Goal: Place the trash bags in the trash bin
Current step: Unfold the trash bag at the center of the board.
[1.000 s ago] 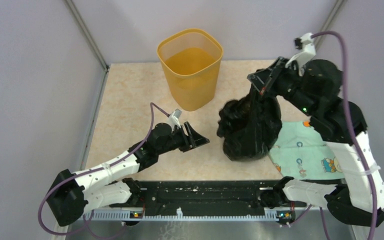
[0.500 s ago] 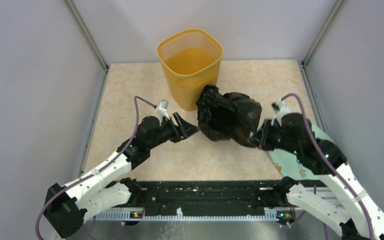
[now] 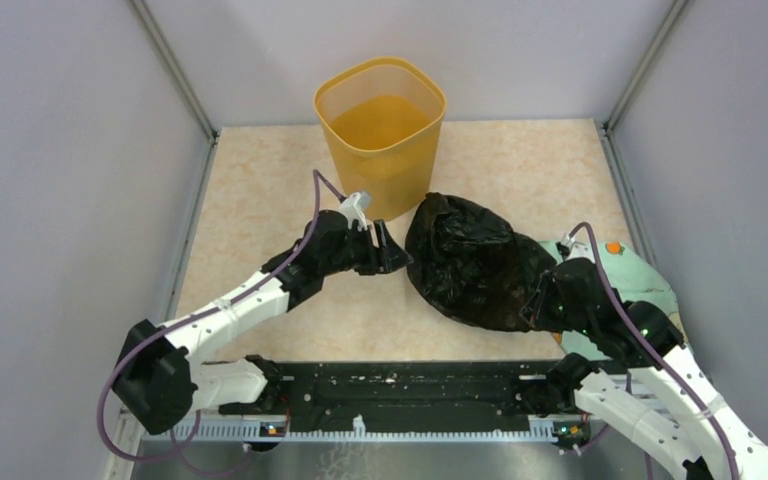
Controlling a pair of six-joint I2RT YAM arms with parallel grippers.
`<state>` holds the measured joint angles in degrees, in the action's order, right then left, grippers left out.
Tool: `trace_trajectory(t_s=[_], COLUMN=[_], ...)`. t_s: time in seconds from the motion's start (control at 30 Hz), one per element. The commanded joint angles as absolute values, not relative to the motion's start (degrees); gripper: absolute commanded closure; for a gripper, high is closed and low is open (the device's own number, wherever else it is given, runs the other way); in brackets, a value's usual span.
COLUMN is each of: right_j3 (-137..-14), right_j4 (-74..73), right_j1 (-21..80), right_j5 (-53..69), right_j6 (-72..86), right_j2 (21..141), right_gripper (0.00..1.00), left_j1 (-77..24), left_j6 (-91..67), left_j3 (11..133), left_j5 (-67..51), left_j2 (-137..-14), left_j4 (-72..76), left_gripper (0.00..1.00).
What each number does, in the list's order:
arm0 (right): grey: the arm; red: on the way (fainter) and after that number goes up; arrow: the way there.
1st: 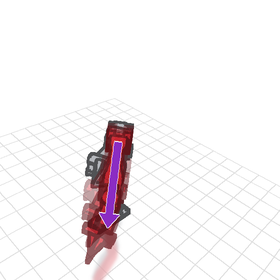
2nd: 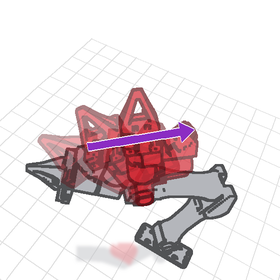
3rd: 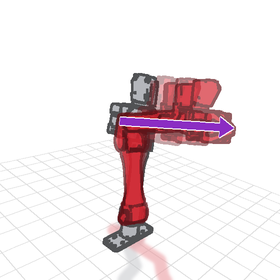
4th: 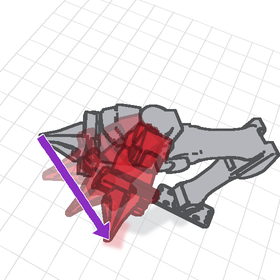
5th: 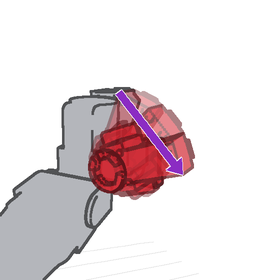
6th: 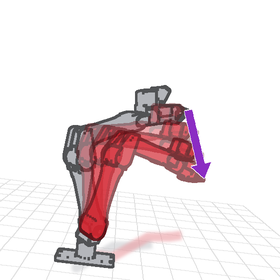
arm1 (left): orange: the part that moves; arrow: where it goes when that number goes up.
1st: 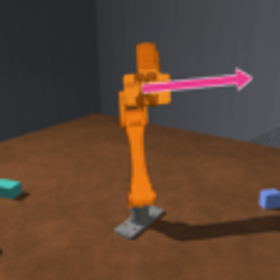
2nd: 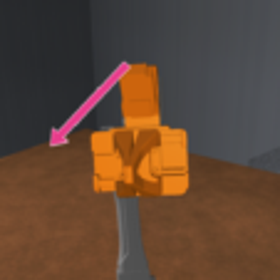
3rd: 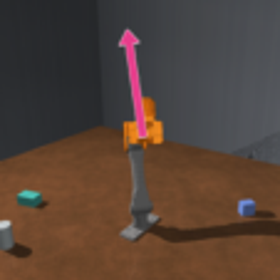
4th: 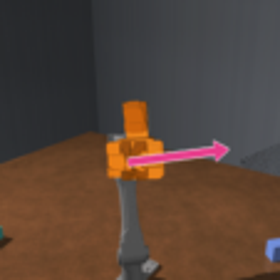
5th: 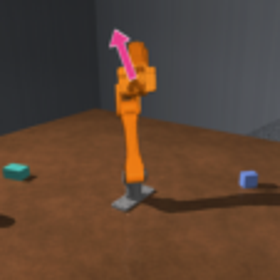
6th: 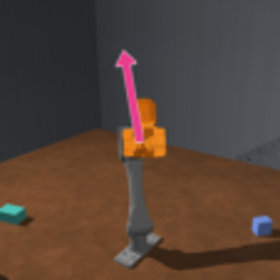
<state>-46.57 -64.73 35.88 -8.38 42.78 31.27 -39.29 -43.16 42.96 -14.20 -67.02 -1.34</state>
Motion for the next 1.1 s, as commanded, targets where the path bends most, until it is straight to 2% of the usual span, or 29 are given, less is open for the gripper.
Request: trace_trajectory(t_s=[0.0,0.33,0.5,0.67,0.83,0.97,1.07], right_j3=[-50.05,-54.38,-53.85,-50.62,-49.66,-48.95,-47.47], right_j4=[-61.56,-55.24,-46.07,-32.82,-22.27,-15.61,-11.43], right_j1=[36.21,36.21,36.21,36.31,37.19,38.05,38.50], right_j5=[-12.25,-11.51,-6.96,-1.11,-0.15,-0.17,-0.98], right_j6=[42.18,38.08,36.15,35.15,34.18,33.45,33.54], right_j2=[33.07,37.06,38.84,43.66,49.87,55.10,58.07], right_gripper=[0.99,0.66,0.55,0.45,0.43,0.42,0.43], left_j1=[-39.21,-39.20,-39.20,-39.27,-39.42,-39.93,-40.16], left_j6=[-37.94,-32.28,-32.42,-33.91,-34.80,-35.48,-35.46], left_j3=[45.95,54.44,56.75,56.01,55.34,54.46,54.11], left_j5=[-20.04,-20.65,-21.70,-23.08,-24.31,-24.95,-25.29], left_j2=[-69.52,-81.99,-87.10,-88.62,-88.06,-86.51,-85.62], left_j4=[5.17,8.16,9.85,12.60,13.80,14.53,14.49], left_gripper=[0.34,0.36,0.41,0.56,0.81,0.98,1.00])
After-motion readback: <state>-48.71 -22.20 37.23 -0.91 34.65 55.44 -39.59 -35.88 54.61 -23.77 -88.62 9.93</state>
